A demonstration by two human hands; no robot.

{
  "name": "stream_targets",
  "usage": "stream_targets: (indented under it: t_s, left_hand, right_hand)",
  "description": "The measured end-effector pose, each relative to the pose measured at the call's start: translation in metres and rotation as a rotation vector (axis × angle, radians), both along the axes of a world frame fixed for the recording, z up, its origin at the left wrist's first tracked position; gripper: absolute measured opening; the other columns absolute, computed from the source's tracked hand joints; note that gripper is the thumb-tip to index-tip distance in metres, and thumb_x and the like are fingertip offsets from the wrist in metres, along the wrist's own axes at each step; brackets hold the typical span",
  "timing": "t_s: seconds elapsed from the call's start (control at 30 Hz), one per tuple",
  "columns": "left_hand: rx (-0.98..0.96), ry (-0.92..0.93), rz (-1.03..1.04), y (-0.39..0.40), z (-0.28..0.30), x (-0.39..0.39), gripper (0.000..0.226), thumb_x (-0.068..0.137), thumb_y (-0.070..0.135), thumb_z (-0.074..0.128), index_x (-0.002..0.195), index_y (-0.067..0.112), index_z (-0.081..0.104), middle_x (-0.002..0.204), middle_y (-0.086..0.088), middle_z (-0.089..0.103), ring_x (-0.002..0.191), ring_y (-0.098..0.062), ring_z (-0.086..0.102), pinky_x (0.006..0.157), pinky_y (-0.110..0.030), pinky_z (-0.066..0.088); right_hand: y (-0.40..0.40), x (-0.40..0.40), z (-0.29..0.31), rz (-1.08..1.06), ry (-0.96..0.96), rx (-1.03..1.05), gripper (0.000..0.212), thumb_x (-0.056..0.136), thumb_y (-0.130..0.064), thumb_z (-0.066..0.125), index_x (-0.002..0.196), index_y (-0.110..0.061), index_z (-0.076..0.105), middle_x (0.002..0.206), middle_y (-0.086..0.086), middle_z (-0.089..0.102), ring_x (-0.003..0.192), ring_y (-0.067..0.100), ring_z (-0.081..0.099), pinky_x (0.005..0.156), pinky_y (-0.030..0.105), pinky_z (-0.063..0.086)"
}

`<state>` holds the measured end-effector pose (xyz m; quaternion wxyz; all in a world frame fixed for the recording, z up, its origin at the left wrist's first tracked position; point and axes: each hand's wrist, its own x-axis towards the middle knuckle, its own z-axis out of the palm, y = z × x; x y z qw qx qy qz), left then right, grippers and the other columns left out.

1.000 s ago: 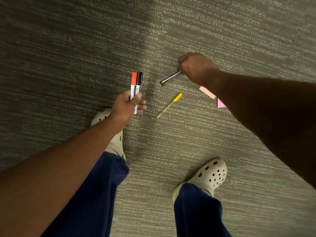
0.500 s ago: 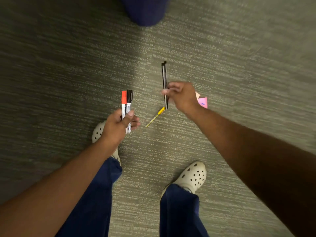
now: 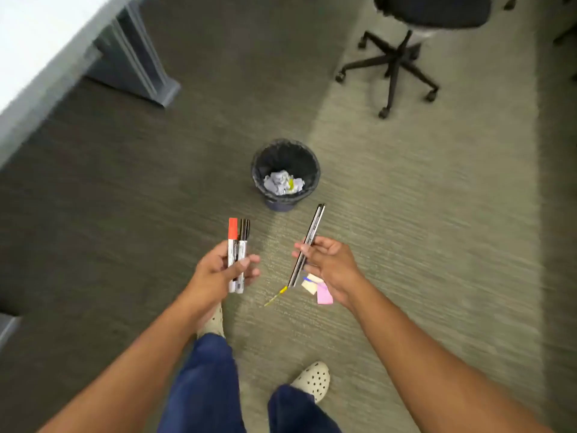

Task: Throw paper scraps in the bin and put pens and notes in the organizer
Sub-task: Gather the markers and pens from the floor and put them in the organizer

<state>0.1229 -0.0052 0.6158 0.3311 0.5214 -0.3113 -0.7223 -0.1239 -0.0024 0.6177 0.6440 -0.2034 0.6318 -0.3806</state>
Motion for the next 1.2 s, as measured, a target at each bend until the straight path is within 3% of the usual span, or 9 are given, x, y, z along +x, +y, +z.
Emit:
stream_targets:
  t_s: [0.1, 0.33, 0.47, 0.53, 0.67, 0.83, 1.07, 1.2]
  left_hand:
    - [-0.042, 0.005, 0.023, 0.003, 0.077, 0.018, 0.032, 0.106, -0.003, 0.050, 0.130, 0.016, 0.060, 0.089, -0.006, 0.068, 0.072, -0.015, 0.066, 0.070, -0.030, 0.058]
    - [-0.119, -0.011, 0.210, -0.016, 0.172, 0.092, 0.021, 0.110, 0.013, 0.049, 0.123, 0.006, 0.065, 0.079, -0.003, 0.057, 0.061, -0.015, 0.054, 0.059, -0.030, 0.049]
    - [-0.180, -0.025, 0.246, -0.046, 0.195, 0.153, 0.023, 0.107, 0.019, 0.057, 0.121, 0.004, 0.066, 0.079, -0.004, 0.064, 0.065, -0.017, 0.063, 0.060, -0.030, 0.055]
    - [-0.197, -0.023, 0.245, -0.061, 0.205, 0.183, 0.024, 0.104, 0.022, 0.063, 0.119, 0.005, 0.068, 0.082, -0.007, 0.068, 0.072, -0.021, 0.068, 0.068, -0.034, 0.060]
    - [-0.219, -0.031, 0.239, -0.090, 0.225, 0.234, 0.030, 0.096, 0.033, 0.072, 0.116, 0.010, 0.073, 0.096, -0.013, 0.078, 0.087, -0.028, 0.077, 0.084, -0.041, 0.065]
    - [-0.273, -0.054, 0.299, -0.133, 0.246, 0.266, 0.024, 0.098, 0.030, 0.070, 0.110, 0.010, 0.076, 0.101, -0.016, 0.081, 0.090, -0.030, 0.079, 0.093, -0.050, 0.063]
    - [-0.334, -0.143, 0.321, -0.196, 0.262, 0.286, 0.026, 0.101, 0.033, 0.066, 0.117, 0.014, 0.071, 0.096, -0.007, 0.082, 0.086, -0.025, 0.081, 0.078, -0.031, 0.064]
    - [-0.346, -0.151, 0.334, -0.244, 0.267, 0.288, 0.023, 0.101, 0.030, 0.065, 0.117, 0.014, 0.071, 0.094, -0.006, 0.082, 0.089, -0.029, 0.081, 0.079, -0.031, 0.065]
  right_hand:
    - [-0.004, 0.019, 0.063, 0.069, 0.010, -0.082, 0.017, 0.094, -0.002, 0.071, 0.104, -0.015, 0.067, 0.095, 0.003, 0.081, 0.079, 0.010, 0.079, 0.063, 0.021, 0.059]
    - [-0.026, 0.103, 0.141, 0.070, -0.023, -0.156, 0.024, 0.091, -0.005, 0.074, 0.115, -0.009, 0.069, 0.096, 0.005, 0.081, 0.084, 0.016, 0.080, 0.099, 0.049, 0.054]
    - [-0.056, 0.158, 0.161, 0.055, -0.062, -0.182, 0.023, 0.093, -0.004, 0.071, 0.116, -0.001, 0.066, 0.099, 0.009, 0.081, 0.090, 0.022, 0.080, 0.105, 0.056, 0.051]
    - [-0.076, 0.179, 0.171, 0.048, -0.052, -0.205, 0.025, 0.093, -0.003, 0.070, 0.117, 0.002, 0.064, 0.099, 0.011, 0.082, 0.090, 0.023, 0.080, 0.098, 0.052, 0.057]
    - [-0.118, 0.218, 0.196, 0.026, -0.052, -0.248, 0.025, 0.093, -0.002, 0.070, 0.117, 0.003, 0.064, 0.102, 0.016, 0.081, 0.091, 0.026, 0.080, 0.069, 0.033, 0.065]
    - [-0.165, 0.259, 0.226, 0.046, -0.075, -0.304, 0.029, 0.090, -0.003, 0.075, 0.117, 0.002, 0.065, 0.106, 0.017, 0.080, 0.099, 0.030, 0.079, 0.076, 0.036, 0.065]
    - [-0.239, 0.295, 0.256, 0.040, -0.046, -0.387, 0.031, 0.086, -0.005, 0.079, 0.115, -0.001, 0.068, 0.103, 0.016, 0.080, 0.097, 0.029, 0.079, 0.074, 0.035, 0.065]
    - [-0.284, 0.305, 0.261, 0.049, -0.067, -0.401, 0.031, 0.086, -0.007, 0.081, 0.115, -0.003, 0.070, 0.103, 0.015, 0.081, 0.095, 0.027, 0.080, 0.070, 0.031, 0.064]
